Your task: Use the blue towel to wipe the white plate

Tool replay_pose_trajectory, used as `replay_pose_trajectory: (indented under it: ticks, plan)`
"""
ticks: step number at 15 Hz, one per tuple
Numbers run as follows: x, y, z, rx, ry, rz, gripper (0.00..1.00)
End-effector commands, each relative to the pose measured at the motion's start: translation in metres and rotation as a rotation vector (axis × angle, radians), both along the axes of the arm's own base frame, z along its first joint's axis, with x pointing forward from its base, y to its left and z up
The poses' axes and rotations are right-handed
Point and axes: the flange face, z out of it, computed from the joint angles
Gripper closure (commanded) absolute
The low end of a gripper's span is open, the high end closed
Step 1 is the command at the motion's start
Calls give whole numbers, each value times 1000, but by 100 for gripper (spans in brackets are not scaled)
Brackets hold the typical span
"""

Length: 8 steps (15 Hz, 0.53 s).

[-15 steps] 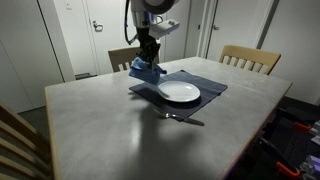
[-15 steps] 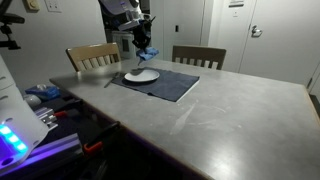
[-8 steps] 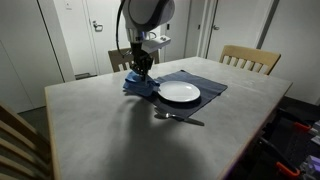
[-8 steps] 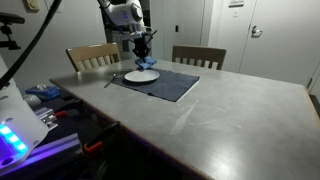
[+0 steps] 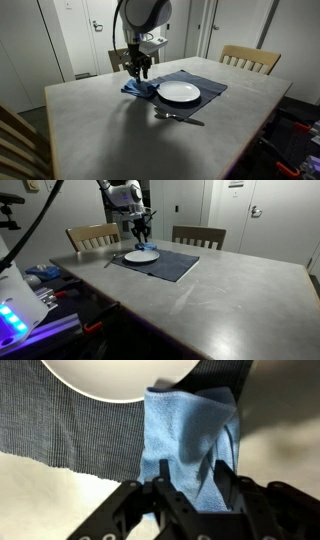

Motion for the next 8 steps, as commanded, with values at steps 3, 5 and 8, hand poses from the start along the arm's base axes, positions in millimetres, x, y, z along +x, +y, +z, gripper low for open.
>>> replay_pose_trajectory:
  ticks: [3,5,8]
  plan:
    - [-22,9,38,-34,-42,14,4]
    - [-29,13,46,-41,-55,5,0]
    - [-38,15,54,-44,-66,9,0]
